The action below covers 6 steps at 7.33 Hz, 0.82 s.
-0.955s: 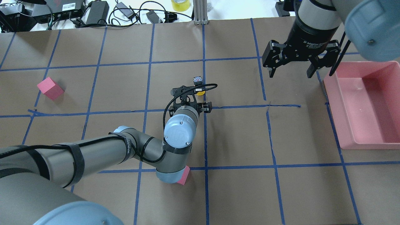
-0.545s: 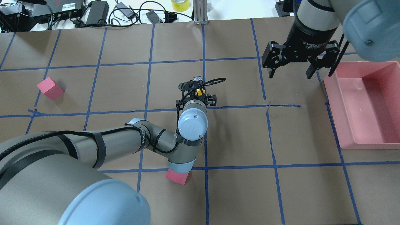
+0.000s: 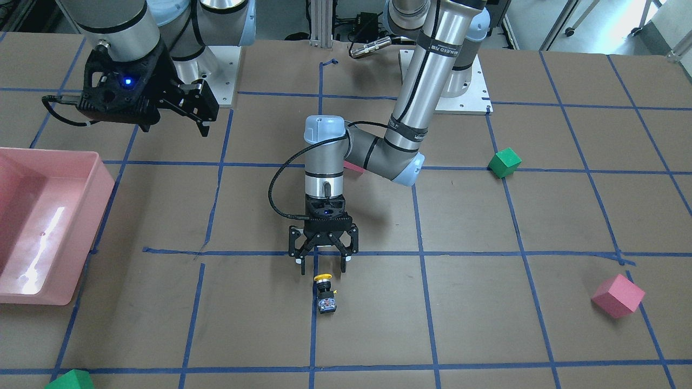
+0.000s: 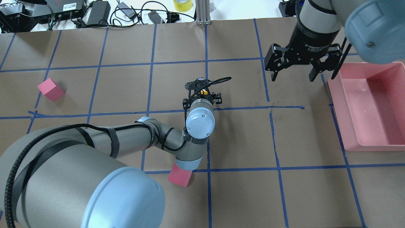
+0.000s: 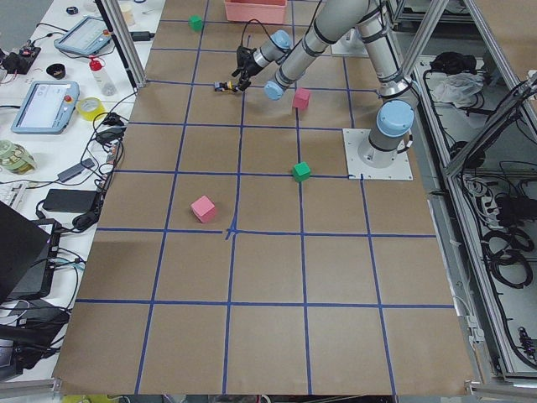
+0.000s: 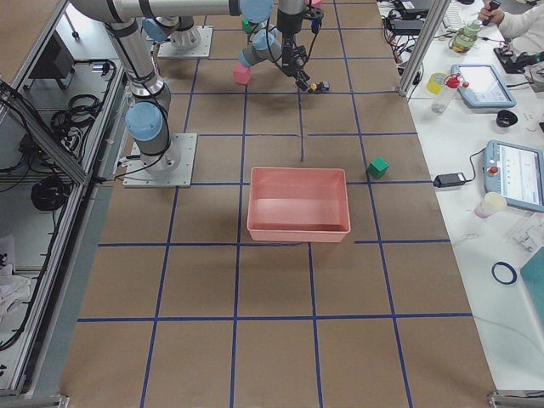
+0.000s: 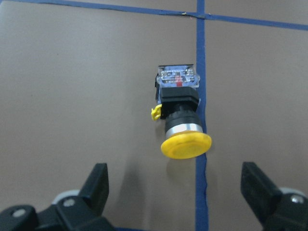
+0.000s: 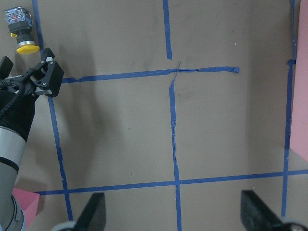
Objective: Align button upright
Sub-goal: 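Lower the left gripper and grasp the button body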
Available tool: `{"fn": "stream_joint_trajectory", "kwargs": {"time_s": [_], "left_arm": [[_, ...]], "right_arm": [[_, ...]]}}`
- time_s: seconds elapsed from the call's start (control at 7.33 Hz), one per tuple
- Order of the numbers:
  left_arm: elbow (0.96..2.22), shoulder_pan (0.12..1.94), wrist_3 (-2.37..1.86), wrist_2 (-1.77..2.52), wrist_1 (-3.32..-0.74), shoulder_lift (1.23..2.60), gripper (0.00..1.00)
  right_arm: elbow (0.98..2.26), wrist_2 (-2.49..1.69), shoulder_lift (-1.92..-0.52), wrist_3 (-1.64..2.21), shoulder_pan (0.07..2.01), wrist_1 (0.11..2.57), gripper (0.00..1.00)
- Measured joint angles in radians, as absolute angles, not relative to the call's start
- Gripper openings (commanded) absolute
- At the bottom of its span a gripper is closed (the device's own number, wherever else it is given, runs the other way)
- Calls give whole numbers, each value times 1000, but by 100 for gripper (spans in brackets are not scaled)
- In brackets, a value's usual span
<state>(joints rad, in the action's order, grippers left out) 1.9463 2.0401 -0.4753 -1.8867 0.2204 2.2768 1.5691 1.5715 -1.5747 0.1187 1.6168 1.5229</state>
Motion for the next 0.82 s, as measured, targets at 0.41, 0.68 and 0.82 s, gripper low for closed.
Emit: {"fn": "stream_joint_trajectory", "kwargs": {"time_s": [0.41,0.68,0.82], "left_arm": [[1943,2040,-472,-1887,230,2287,65],[1919,2040,-466,-1904,230,2300,65],[1911,2040,-459,-1914,230,2307,64]], "right_arm": [[1569,1571,-1574,118,1617,1522,100],[1569,1572,-1574,119,1617,1523,100],[1569,1572,-1573,120,1617,1522,100]]}}
